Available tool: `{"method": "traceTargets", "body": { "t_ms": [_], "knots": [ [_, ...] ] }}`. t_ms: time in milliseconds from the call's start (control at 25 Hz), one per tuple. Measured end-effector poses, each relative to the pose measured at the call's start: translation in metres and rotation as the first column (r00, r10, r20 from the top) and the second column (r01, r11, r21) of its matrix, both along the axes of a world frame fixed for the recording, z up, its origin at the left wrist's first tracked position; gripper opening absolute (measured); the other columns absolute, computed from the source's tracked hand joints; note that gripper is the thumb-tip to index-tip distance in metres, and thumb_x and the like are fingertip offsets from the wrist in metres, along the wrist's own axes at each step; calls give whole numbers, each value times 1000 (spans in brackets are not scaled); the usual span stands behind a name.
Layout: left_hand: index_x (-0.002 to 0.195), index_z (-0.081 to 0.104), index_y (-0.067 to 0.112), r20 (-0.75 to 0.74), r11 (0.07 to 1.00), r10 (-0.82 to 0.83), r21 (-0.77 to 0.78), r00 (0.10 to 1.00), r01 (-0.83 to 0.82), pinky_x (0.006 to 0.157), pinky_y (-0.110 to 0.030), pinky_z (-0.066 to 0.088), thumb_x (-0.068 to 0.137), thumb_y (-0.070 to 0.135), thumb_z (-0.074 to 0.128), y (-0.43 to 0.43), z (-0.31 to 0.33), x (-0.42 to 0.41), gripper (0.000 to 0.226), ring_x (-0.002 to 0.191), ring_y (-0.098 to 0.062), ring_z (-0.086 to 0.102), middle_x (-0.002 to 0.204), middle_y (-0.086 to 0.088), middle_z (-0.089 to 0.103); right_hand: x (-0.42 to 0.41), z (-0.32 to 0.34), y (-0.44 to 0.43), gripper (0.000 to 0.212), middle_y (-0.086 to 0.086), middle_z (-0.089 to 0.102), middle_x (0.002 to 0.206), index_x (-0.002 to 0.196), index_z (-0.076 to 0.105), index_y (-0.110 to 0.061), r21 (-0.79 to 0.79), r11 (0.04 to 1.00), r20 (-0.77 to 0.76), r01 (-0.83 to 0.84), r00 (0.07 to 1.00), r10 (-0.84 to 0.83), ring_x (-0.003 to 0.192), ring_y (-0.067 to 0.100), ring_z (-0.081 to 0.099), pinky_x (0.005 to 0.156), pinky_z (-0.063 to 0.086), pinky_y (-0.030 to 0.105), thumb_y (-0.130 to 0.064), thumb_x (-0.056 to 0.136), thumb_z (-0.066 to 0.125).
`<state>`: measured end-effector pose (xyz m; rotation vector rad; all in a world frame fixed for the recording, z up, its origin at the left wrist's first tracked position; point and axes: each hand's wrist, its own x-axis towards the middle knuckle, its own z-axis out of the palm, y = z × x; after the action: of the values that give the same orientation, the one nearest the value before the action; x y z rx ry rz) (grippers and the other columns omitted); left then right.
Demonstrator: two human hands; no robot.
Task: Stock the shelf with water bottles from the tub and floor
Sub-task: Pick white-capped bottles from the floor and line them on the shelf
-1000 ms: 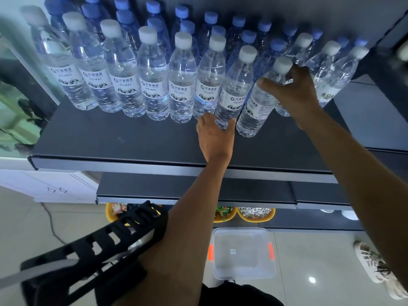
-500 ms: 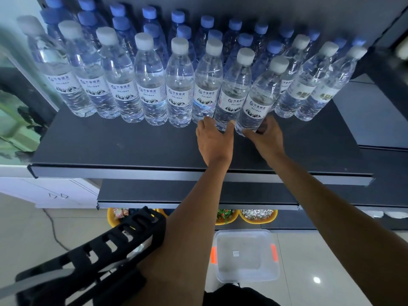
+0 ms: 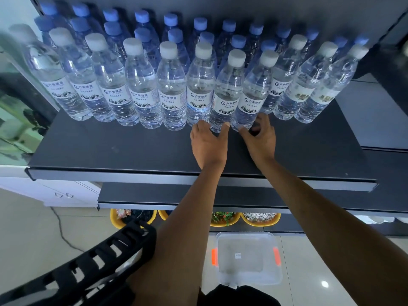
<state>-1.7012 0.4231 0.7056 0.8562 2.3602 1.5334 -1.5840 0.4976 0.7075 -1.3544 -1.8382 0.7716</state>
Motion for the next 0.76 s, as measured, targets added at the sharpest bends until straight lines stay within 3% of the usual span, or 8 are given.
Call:
{"method": "traceTargets", "body": {
  "t_ms": [160,360,480,640,760],
  "knots": [
    [94,52,17,-31,997,18,-69,999,-20,83,-36,47,88,60,65,2,-1,1,45,98,-17,49,99,3,55,1,2,-1,56,-14,66,116,134,54,-28,-10,1000,-36,0,999,-1,103,16,58,85,51,34,-44,85,76],
    [96,55,12,-48,992,50,-114,998,-55,88,-39,46,86,62,66,7,6,5,52,103,-22,52,101,-2,59,6,8,-3,64,-11,64,119,142,50,-25,-57,995,-103,-85,992,79,107,16,58,95,53,41,-32,85,77],
    [93,55,13,-23,993,41,-113,999,-44,86,-36,45,84,59,70,2,12,7,50,100,-21,53,95,3,55,14,11,-2,77,-3,56,141,151,42,-20,-127,979,-171,-161,976,138,120,19,56,102,50,39,-26,84,79],
    [104,61,12,190,1000,4,8,982,-5,81,-29,48,82,47,80,-27,24,9,46,95,-19,60,105,-4,61,37,12,-16,90,5,34,160,161,25,-17,-271,928,-327,-255,931,160,134,16,45,108,43,31,-27,89,78],
    [110,63,10,365,983,28,157,931,-91,82,-24,49,88,38,78,-68,30,26,39,98,-18,63,110,-10,66,50,18,-46,81,3,37,154,158,30,-17,-250,914,-386,-321,899,210,136,16,43,114,42,38,-24,91,76]
  ]
}}
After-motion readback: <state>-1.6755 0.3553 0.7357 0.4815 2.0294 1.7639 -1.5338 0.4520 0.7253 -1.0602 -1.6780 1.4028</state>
